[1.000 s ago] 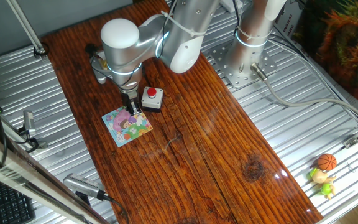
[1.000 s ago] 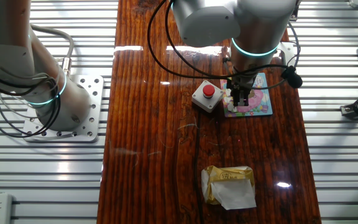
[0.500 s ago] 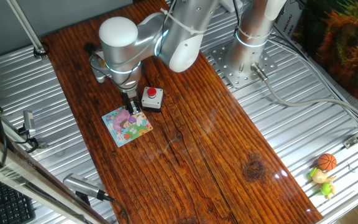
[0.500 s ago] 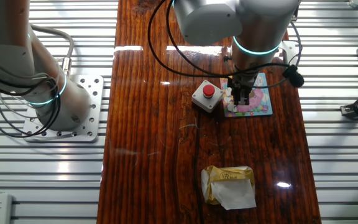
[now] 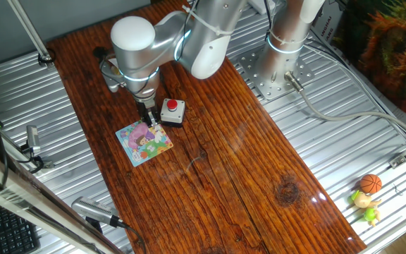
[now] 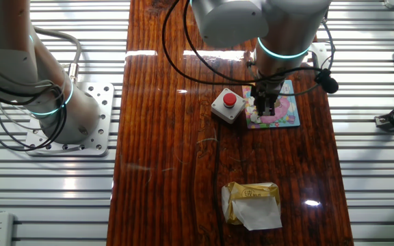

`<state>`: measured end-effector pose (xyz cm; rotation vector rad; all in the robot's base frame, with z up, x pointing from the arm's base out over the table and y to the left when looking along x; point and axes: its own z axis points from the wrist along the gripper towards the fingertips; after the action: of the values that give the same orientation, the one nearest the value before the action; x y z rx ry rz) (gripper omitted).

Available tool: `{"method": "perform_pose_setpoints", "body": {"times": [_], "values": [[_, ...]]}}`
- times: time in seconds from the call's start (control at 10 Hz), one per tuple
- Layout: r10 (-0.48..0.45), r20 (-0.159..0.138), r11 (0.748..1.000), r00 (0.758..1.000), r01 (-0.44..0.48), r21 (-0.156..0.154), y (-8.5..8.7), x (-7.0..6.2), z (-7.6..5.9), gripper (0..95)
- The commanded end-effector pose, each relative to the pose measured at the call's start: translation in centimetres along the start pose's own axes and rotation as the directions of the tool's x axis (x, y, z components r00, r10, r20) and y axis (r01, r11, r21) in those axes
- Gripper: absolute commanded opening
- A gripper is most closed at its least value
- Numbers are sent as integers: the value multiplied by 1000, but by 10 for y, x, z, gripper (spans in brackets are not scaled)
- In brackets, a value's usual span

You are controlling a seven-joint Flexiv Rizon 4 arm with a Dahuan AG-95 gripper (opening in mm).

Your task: Assemble one piece of a puzzle

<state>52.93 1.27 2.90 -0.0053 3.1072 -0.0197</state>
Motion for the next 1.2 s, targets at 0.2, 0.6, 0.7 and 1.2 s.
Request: {"method": "perform_pose_setpoints", "body": {"times": [0.2, 0.6, 0.7, 1.2], "values": [[-13, 3, 1000, 1000, 13, 1, -1, 0, 1, 190], [-16, 4, 1000, 1000, 16, -2, -2, 3, 4, 190], [-17, 4, 1000, 1000, 17, -3, -2, 5, 5, 190], [-28, 4, 1000, 1000, 28, -3, -5, 9, 4, 0]]}}
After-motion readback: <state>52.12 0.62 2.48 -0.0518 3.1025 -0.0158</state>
